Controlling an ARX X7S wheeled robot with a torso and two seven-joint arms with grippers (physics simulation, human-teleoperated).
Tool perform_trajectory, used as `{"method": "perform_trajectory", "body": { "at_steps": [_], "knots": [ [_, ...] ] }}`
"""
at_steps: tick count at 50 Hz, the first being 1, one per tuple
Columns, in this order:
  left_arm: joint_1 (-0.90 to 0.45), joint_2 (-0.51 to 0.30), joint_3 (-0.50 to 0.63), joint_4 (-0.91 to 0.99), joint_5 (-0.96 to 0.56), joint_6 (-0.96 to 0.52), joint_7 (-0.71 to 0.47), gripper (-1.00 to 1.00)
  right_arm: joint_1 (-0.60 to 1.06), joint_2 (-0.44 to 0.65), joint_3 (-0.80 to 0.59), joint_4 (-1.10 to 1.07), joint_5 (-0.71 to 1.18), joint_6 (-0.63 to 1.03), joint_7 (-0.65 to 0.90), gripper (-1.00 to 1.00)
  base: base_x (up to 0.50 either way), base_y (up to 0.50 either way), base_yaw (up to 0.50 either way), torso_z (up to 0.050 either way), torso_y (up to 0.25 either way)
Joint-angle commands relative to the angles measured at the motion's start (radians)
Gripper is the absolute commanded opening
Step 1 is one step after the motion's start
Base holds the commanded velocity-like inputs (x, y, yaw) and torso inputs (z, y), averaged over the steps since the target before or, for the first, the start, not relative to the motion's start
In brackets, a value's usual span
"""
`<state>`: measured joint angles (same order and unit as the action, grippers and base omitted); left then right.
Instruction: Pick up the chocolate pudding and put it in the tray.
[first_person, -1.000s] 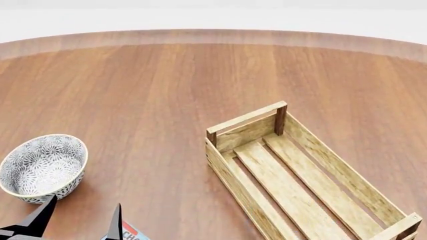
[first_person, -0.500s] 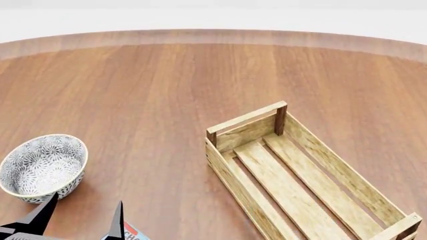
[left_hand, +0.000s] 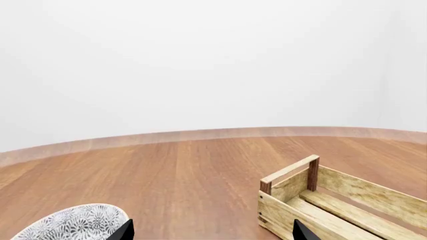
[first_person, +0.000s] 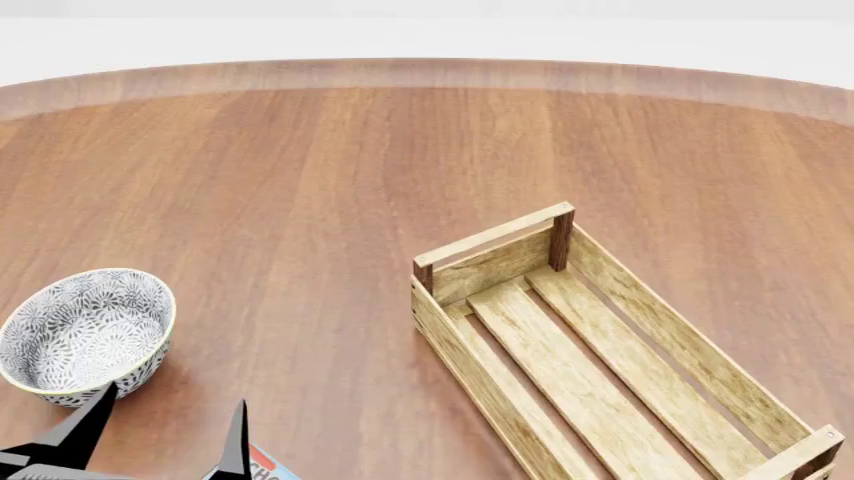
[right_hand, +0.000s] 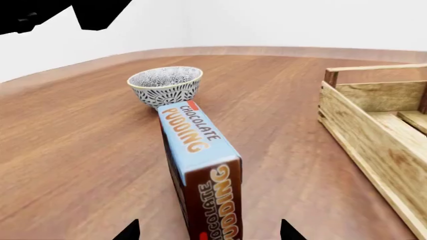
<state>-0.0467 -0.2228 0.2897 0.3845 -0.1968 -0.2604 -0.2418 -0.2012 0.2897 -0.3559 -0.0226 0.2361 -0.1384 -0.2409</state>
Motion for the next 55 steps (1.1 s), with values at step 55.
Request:
{"method": "perform_trajectory", "body": {
  "at_steps": [55],
  "knots": [
    [-0.008,-0.028,0.025,0.014,-0.033,0.003,-0.034,1.0,0.149,-0.055,-0.059,0.167,-0.001,0.008,0.003,1.0,0.0,0.0,0.0,0.0,0.0]
  ]
}}
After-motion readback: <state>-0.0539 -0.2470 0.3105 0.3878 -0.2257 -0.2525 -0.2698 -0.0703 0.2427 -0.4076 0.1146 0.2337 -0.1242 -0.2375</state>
